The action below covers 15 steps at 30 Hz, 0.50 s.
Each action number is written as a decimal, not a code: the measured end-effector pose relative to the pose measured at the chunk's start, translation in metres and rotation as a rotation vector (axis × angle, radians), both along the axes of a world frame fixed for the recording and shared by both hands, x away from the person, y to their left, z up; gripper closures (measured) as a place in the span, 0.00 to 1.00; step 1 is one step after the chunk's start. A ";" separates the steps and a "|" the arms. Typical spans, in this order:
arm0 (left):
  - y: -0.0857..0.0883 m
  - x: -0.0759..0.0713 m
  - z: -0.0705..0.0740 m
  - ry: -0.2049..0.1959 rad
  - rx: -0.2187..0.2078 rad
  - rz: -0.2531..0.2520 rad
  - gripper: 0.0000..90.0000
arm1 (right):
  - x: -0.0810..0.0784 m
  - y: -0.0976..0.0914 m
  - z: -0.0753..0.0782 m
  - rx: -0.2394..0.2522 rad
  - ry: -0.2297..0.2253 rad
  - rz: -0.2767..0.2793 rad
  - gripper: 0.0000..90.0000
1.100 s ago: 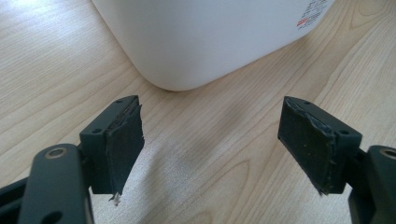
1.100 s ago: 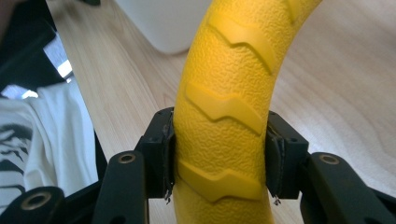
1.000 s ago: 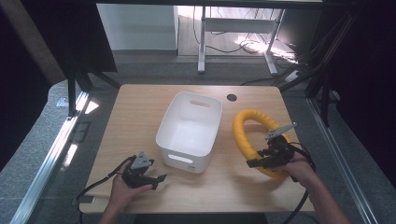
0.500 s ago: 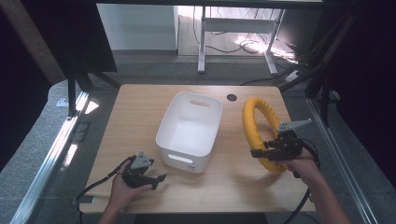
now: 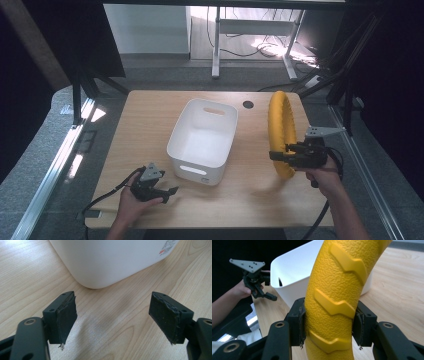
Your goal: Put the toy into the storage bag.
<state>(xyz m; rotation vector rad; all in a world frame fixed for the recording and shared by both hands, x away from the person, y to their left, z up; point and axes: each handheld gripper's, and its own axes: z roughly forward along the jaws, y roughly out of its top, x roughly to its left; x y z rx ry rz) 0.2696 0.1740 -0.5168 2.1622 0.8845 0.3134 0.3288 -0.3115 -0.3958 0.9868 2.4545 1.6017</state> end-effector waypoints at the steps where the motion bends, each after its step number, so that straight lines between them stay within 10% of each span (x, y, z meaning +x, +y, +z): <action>1: 0.000 0.000 0.000 0.000 0.000 0.000 0.25 | 0.000 0.001 0.001 0.007 -0.003 0.002 0.58; 15: -0.001 0.000 -0.001 0.003 -0.001 -0.003 0.25 | 0.004 0.011 0.007 0.072 -0.057 -0.034 0.58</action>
